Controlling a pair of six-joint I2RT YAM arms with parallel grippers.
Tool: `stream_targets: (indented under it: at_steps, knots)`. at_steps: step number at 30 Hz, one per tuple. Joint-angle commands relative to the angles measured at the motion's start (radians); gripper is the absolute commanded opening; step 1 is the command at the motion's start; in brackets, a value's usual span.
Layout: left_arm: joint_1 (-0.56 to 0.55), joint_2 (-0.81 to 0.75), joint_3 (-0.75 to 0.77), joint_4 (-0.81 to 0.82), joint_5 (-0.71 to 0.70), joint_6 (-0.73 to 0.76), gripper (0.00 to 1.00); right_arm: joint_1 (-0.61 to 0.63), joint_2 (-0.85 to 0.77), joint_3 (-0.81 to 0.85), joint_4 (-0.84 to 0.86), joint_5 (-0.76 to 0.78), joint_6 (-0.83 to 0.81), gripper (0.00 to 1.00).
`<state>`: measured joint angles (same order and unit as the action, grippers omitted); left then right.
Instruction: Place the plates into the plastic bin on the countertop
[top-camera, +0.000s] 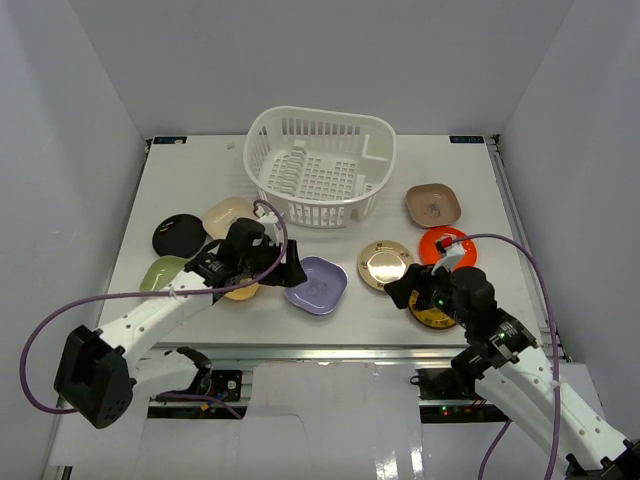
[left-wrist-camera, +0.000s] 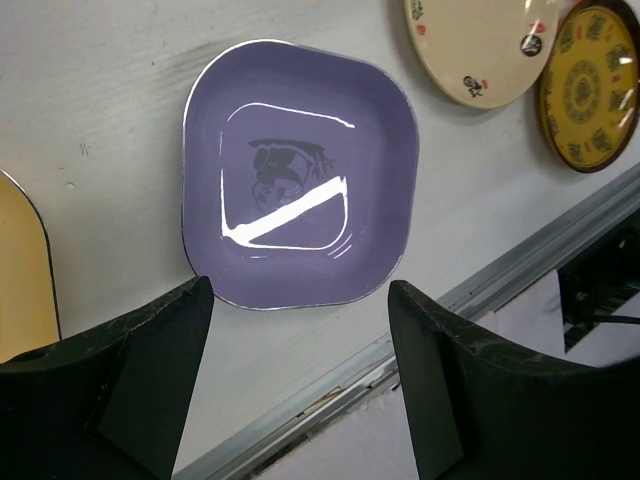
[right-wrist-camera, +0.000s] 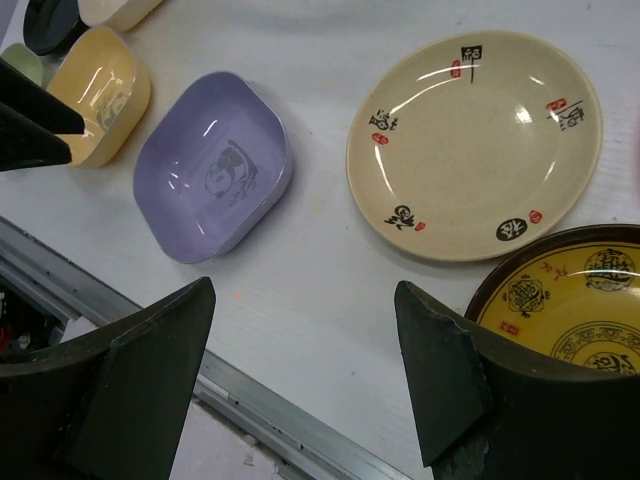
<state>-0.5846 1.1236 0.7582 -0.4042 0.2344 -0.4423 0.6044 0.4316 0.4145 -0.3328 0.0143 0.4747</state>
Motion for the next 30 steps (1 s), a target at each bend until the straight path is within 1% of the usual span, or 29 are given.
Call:
stream_targets:
  at_steps: [1,4,5,8,12,15,16,18,19,20,22,23,24,28,30]
  knots:
    - [-0.046,0.047,0.015,-0.015,-0.13,-0.009,0.81,0.003,0.036,-0.023,0.095,-0.065,0.016,0.78]
    - [-0.093,0.119,0.033,-0.018,-0.19,-0.012,0.8,0.001,0.052,-0.034,0.119,-0.083,0.018,0.78]
    - [-0.099,0.157,0.039,-0.021,-0.246,-0.01,0.79,0.003,0.052,-0.039,0.126,-0.094,0.019,0.78]
    - [-0.106,0.221,0.05,-0.03,-0.335,-0.022,0.79,0.001,0.044,-0.059,0.14,-0.105,0.028,0.78]
    - [-0.113,0.272,0.056,-0.031,-0.394,-0.039,0.77,0.003,0.032,-0.078,0.143,-0.114,0.035,0.77]
    - [-0.118,0.303,0.058,-0.024,-0.394,-0.045,0.75,0.003,0.027,-0.098,0.152,-0.122,0.041,0.77]
    - [-0.119,0.309,0.056,-0.018,-0.385,-0.045,0.68,0.003,0.027,-0.102,0.156,-0.125,0.042,0.78]
    - [-0.119,0.32,0.05,0.01,-0.348,-0.045,0.59,0.003,0.032,-0.109,0.169,-0.134,0.047,0.77]
    - [-0.121,0.324,0.047,0.019,-0.34,-0.045,0.53,0.003,0.038,-0.109,0.17,-0.137,0.047,0.77]
    - [-0.121,0.324,0.047,0.028,-0.337,-0.05,0.41,0.003,0.041,-0.106,0.17,-0.137,0.045,0.77]
    - [-0.121,0.32,0.047,0.036,-0.327,-0.05,0.24,0.003,0.048,-0.103,0.175,-0.139,0.042,0.77]
    - [-0.121,0.314,0.05,0.036,-0.325,-0.049,0.07,0.005,0.058,-0.102,0.176,-0.142,0.039,0.74]
    - [-0.121,0.306,0.056,0.034,-0.325,-0.049,0.0,0.003,0.064,-0.102,0.184,-0.142,0.036,0.73]
    - [-0.121,0.202,0.076,0.018,-0.293,-0.052,0.0,0.003,0.102,-0.092,0.201,-0.157,0.041,0.72]
    - [-0.121,0.101,0.092,-0.007,-0.287,-0.059,0.0,0.005,0.107,-0.085,0.209,-0.158,0.047,0.72]
